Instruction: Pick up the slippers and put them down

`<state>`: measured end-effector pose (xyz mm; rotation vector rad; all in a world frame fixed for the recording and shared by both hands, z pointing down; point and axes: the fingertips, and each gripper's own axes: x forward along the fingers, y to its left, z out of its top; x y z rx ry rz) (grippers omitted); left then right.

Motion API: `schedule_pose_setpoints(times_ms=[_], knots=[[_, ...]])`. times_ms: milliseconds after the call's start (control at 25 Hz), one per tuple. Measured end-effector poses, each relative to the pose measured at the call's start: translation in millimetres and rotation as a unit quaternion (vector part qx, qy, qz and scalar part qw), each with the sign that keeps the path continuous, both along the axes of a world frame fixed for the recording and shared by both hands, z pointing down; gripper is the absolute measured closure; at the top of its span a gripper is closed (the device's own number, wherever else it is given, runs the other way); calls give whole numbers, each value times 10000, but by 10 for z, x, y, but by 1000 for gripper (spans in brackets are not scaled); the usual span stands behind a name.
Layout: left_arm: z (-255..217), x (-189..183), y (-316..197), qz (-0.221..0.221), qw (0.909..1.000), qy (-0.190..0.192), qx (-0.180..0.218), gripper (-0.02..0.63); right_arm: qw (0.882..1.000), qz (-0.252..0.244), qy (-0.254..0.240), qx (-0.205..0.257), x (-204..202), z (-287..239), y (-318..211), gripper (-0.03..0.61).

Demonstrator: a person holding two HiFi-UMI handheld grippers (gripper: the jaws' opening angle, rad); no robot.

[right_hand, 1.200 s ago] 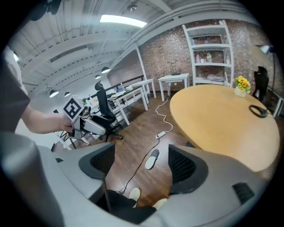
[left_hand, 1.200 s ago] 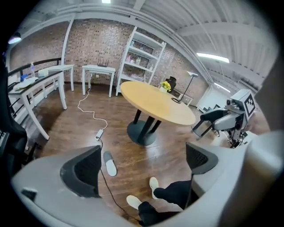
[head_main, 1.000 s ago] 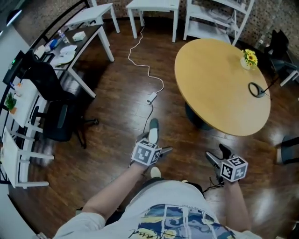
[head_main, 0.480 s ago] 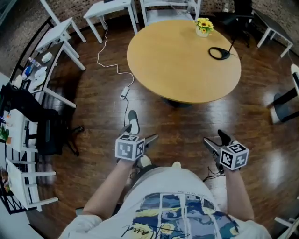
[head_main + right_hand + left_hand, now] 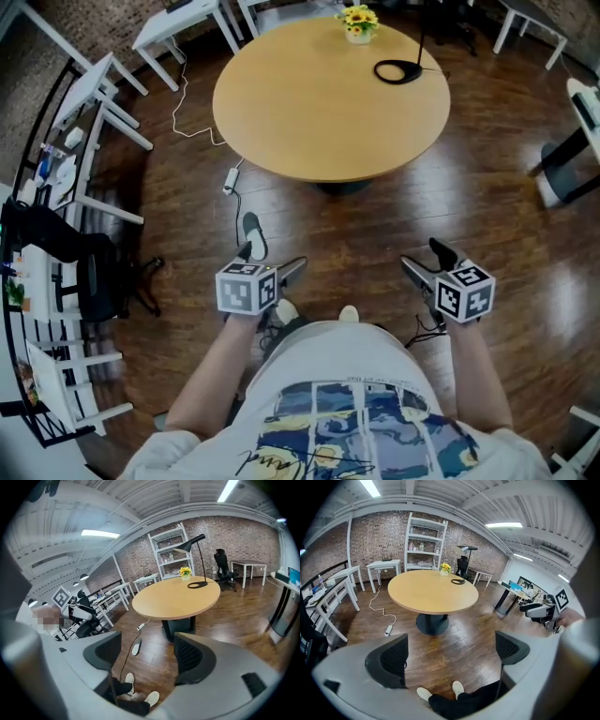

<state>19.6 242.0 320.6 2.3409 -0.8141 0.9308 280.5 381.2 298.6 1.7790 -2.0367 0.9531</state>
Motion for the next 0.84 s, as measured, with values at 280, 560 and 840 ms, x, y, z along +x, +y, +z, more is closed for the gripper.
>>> schedule_pose_setpoints(times_ms=[280, 560, 840], knots=[[-31, 163, 82, 155, 9998, 7, 106, 35, 9999, -37, -58, 85, 57, -16, 118, 215], [-97, 176, 136, 141, 9998, -124, 82, 35, 9998, -45, -93, 171, 65, -50, 118, 215], [-73, 165, 92, 129, 9998, -111, 123, 35, 9998, -111, -52, 177, 48, -32, 69, 215]])
